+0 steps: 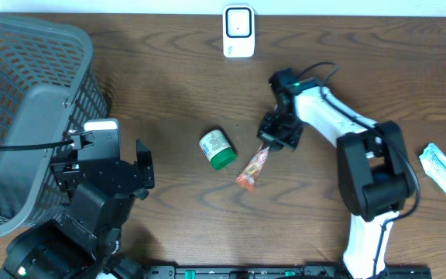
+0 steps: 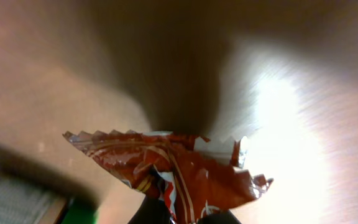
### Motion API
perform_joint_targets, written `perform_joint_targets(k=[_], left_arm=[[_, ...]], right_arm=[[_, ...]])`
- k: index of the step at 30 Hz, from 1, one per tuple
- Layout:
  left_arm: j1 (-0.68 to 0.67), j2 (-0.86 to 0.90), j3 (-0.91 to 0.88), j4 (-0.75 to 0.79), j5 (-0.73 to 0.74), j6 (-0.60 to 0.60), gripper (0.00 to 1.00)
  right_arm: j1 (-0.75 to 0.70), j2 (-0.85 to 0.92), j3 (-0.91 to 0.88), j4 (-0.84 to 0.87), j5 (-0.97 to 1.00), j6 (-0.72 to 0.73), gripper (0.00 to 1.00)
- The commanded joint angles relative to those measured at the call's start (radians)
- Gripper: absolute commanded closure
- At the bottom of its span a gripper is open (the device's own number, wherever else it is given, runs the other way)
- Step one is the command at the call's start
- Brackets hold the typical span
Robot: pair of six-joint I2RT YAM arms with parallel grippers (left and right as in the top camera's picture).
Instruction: Scan the item barcode
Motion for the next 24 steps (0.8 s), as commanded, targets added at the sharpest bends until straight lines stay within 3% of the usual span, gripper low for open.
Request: perform_joint_targets(k=[1,9,15,20,24], left_arm=[[0.003,-0.003,0.006,-0.002,-0.012,-0.004,0.02],[0.003,-0.003,0.006,-0.002,-0.012,-0.005,0.02],[0.003,-0.003,0.006,-0.002,-0.012,-0.004,0.02],[0.003,-0.003,0.006,-0.002,-0.012,-0.005,0.02],[0.003,-0.003,0.006,-0.002,-0.012,-0.004,0.02]], right_arm=[[-0.043,-0.121,-0.008,0.034,0.389,-0.17,0.99],[-0.021,-0.346,-0.008,0.143,0.852,-0.211,0.99],[0.047,-0.366,-0.018,0.188,1.199,-0.206,0.99],[0.127,-0.345,-0.077,0.19,1.435,-0.108,0.99],[0.198,-0.343,-0.159,0.19,1.466,-0.008,0.99]])
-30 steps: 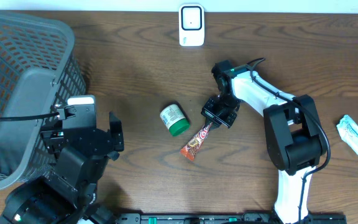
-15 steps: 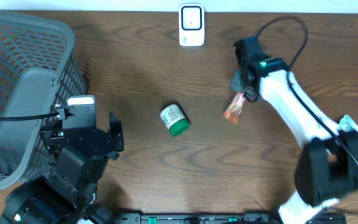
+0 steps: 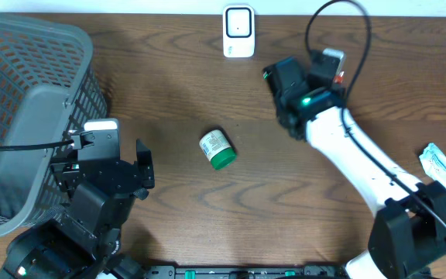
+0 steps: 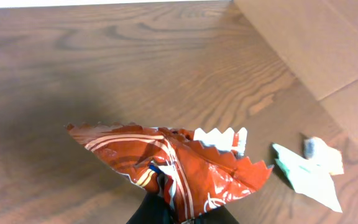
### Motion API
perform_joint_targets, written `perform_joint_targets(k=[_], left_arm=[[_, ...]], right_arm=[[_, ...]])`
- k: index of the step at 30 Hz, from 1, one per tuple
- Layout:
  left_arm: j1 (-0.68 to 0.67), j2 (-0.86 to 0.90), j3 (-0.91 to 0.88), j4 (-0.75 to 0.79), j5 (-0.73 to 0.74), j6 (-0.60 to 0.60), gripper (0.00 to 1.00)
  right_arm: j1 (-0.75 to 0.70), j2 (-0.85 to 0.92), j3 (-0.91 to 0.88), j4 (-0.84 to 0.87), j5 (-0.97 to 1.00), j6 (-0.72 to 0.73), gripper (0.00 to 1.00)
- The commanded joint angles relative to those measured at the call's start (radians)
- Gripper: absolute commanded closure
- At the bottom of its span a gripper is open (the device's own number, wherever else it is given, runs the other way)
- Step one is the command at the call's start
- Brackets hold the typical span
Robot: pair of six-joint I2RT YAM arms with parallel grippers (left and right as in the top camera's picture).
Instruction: Scan the item barcode
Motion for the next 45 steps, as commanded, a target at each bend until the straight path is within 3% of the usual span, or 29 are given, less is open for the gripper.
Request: perform_joint_targets(k=[1,16,26,33,41,45], left_arm=[[0.003,-0.003,0.006,-0.003,-0.012,-0.004,0.02],[0.003,-0.003,0.006,-0.003,-0.012,-0.004,0.02],[0.003,-0.003,0.006,-0.003,-0.012,-0.004,0.02],[0.003,-0.003,0.006,-0.003,-0.012,-0.004,0.02],[0.003,-0.003,0.006,-0.003,-0.012,-0.004,0.02],[0.003,-0.003,0.006,-0.003,-0.012,-0.004,0.02]], right_arm=[[0.065,0.017,-0.071,0.0,0.142,0.122,0.99],[0.292,0.019,-0.206,-0.003,-0.094,0.353,0.99],[0.275,0.021,-0.206,0.138,0.384,0.342,0.99],[0.201,0.03,-0.206,0.371,0.433,0.112,0.98],[0.112,0.152,-0.206,0.761,0.475,-0.322,0.98],[0.087,0.248,-0.206,0.869,0.475,-0.401,0.98]])
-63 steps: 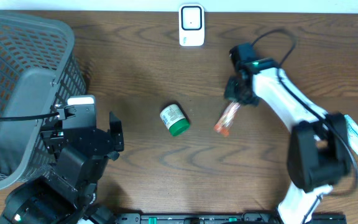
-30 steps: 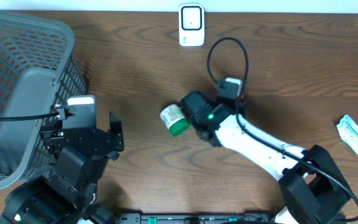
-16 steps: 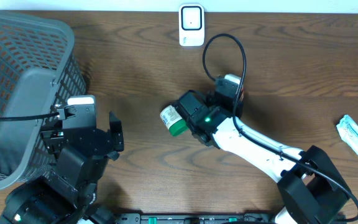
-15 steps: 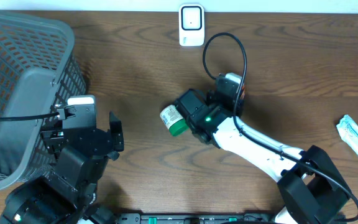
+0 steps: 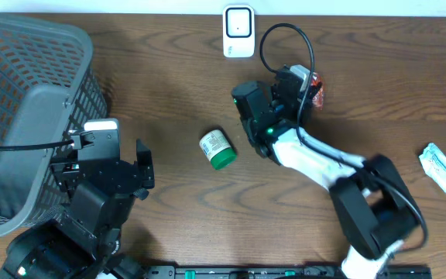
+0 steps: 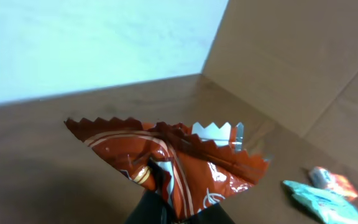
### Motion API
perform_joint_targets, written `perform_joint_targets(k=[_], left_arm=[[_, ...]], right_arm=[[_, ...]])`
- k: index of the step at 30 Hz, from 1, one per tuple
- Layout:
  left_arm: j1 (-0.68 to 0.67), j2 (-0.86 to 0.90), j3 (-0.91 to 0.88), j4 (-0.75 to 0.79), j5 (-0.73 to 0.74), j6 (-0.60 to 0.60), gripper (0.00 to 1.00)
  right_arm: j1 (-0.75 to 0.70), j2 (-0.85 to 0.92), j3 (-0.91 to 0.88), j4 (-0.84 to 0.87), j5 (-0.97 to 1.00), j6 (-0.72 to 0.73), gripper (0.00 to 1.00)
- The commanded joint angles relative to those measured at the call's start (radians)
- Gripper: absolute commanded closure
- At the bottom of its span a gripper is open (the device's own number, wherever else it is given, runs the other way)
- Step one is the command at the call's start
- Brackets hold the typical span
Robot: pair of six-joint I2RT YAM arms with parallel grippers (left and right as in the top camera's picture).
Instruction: Scan the item barcode
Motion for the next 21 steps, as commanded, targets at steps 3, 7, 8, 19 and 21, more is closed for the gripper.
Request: perform_joint_targets(k=[3,7,8,19,21], left_arm=[[0.003,-0.003,0.006,-0.002,-0.013,-0.004,0.02],[0.003,-0.003,0.006,-0.002,-0.013,-0.004,0.02],[0.003,-0.003,0.006,-0.002,-0.013,-0.004,0.02],[0.003,-0.003,0.006,-0.002,-0.013,-0.004,0.02],[0.003,-0.003,0.006,-0.002,-0.013,-0.004,0.02]], right_arm=[[-0.001,0.113,0.001,0.065,0.045,-0.166,0.98],[0.041,0.15,0.001,0.063,0.047,-0.165,0.98],[0.056,0.152,0.001,0.058,0.053,-0.164,0.99],[0.182,0.155,0.0,0.057,0.052,-0.089,0.92],[0.187,0.155,0.0,0.057,0.052,-0.089,0.79]])
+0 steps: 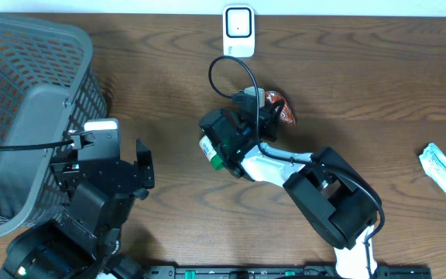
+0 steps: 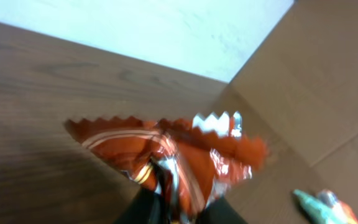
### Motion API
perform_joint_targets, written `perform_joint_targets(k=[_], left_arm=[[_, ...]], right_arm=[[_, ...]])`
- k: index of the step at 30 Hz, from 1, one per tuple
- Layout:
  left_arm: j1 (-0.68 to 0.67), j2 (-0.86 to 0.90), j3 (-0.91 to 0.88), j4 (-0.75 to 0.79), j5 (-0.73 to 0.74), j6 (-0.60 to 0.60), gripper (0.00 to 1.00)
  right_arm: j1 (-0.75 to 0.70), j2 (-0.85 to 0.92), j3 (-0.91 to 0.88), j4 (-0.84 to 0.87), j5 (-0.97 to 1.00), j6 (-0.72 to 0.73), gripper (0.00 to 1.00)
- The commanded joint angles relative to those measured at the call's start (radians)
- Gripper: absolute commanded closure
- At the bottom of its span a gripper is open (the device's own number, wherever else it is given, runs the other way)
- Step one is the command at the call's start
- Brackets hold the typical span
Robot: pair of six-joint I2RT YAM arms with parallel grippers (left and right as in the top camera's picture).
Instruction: Scan the item barcode
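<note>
A crumpled red snack packet (image 2: 185,155) with zigzag edges fills the blurred right wrist view, and my right gripper (image 2: 176,211) is shut on its lower part. Overhead, the right gripper (image 1: 272,107) holds the red packet (image 1: 285,113) above the table's middle back. It is below and a little right of the white scanner (image 1: 238,31) at the far edge. My left gripper (image 1: 143,165) rests at the lower left beside the basket, holding nothing that I can see; its jaws are not clear from above.
A grey mesh basket (image 1: 22,70) stands at the far left. A white bottle with a green cap (image 1: 210,152) lies under the right arm's wrist. Pale and teal packets (image 1: 440,167) lie at the right edge; a teal packet (image 2: 319,205) shows in the right wrist view.
My right gripper has moved left and slightly nearer with the red packet, from right of the scanner to just below it. The left arm and the bottle have not moved.
My right gripper was first shut on the red packet as it lay on the table beside the bottle. Then it held the packet up, back and to the right. Later the packet was right of the scanner; now it is closer to it.
</note>
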Motion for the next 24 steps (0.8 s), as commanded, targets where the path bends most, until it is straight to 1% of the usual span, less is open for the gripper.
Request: perform_joint_targets(k=[1,4,5,6,8,10,11,13,14,15,16,21,24], left_arm=[[0.003,-0.003,0.006,-0.003,-0.012,-0.004,0.02],[0.003,-0.003,0.006,-0.003,-0.012,-0.004,0.02],[0.003,-0.003,0.006,-0.003,-0.012,-0.004,0.02],[0.003,-0.003,0.006,-0.003,-0.012,-0.005,0.02],[0.003,-0.003,0.006,-0.003,-0.012,-0.005,0.02],[0.003,-0.003,0.006,-0.003,-0.012,-0.005,0.02],[0.003,-0.003,0.006,-0.003,-0.012,-0.005,0.02],[0.003,-0.003,0.006,-0.003,-0.012,-0.004,0.02],[0.003,-0.003,0.006,-0.003,-0.012,-0.005,0.02],[0.003,-0.003,0.006,-0.003,-0.012,-0.004,0.02],[0.003,-0.003,0.006,-0.003,-0.012,-0.005,0.02],[0.003,-0.003,0.006,-0.003,-0.012,-0.004,0.02],[0.003,-0.003,0.006,-0.003,-0.012,-0.004,0.02]], right_arm=[[0.005,0.003,0.0,0.003,0.04,0.026,0.75],[0.005,0.003,0.0,0.008,0.063,0.026,0.7],[0.006,0.003,0.0,0.01,0.074,0.026,0.65],[0.008,0.003,0.0,0.011,0.087,0.026,0.53],[0.012,0.003,0.0,0.011,0.104,0.023,0.39],[0.021,0.003,0.0,0.01,0.107,0.022,0.31],[0.027,0.003,0.0,0.011,0.106,0.023,0.29],[0.045,0.003,0.0,0.014,0.106,0.022,0.19],[0.058,0.003,0.0,0.014,0.106,0.021,0.12],[0.072,0.002,0.0,0.015,0.106,0.012,0.03],[0.089,0.002,0.0,0.021,0.106,0.003,0.01],[0.187,0.002,0.0,0.093,0.041,-0.1,0.01],[0.233,0.002,0.001,0.125,-0.01,-0.113,0.01]])
